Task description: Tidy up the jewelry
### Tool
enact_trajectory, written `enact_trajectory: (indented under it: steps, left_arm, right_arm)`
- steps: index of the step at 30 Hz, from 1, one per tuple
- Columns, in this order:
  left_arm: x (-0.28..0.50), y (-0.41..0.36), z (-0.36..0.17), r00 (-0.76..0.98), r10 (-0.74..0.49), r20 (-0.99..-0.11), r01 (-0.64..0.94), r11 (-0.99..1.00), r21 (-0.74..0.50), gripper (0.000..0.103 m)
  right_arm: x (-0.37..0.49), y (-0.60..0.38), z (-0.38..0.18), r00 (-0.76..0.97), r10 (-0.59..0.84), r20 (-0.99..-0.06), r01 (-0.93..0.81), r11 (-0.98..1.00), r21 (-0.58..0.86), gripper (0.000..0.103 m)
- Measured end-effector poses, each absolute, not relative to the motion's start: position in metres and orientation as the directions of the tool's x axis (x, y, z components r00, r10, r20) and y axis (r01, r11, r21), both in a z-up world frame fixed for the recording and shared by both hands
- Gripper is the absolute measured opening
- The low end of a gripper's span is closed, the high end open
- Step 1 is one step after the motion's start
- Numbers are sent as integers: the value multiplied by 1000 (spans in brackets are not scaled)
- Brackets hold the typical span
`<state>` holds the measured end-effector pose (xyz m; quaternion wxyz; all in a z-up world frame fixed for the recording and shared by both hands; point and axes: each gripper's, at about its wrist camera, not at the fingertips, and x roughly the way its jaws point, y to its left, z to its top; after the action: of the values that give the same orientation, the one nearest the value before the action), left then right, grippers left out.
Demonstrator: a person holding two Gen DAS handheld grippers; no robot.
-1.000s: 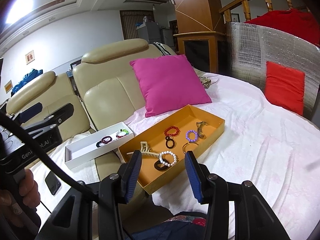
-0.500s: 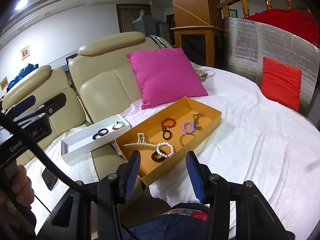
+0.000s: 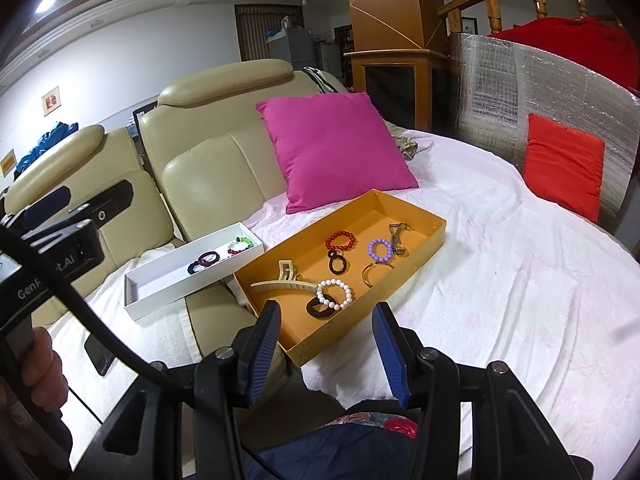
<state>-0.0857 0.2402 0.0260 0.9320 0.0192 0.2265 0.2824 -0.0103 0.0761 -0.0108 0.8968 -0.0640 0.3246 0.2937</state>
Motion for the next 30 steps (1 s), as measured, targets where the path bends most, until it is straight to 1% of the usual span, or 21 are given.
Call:
enact_trajectory:
  steps: [17, 26, 30]
  left_arm:
    - [-85, 249, 23, 724, 544, -424, -534, 831, 154, 92]
    - [-73, 265, 11, 704, 543, -458, -545, 826, 142, 92]
    - [-63, 274, -1, 688, 535, -491, -546, 827, 136, 92]
  right_arm:
    - [-8, 87, -12, 613, 474, -632, -581, 812, 46, 52]
    - [6, 100, -15, 604, 466, -647, -590, 807, 30, 52]
    - [17, 105, -22, 594, 453, -665, -585, 811, 30, 52]
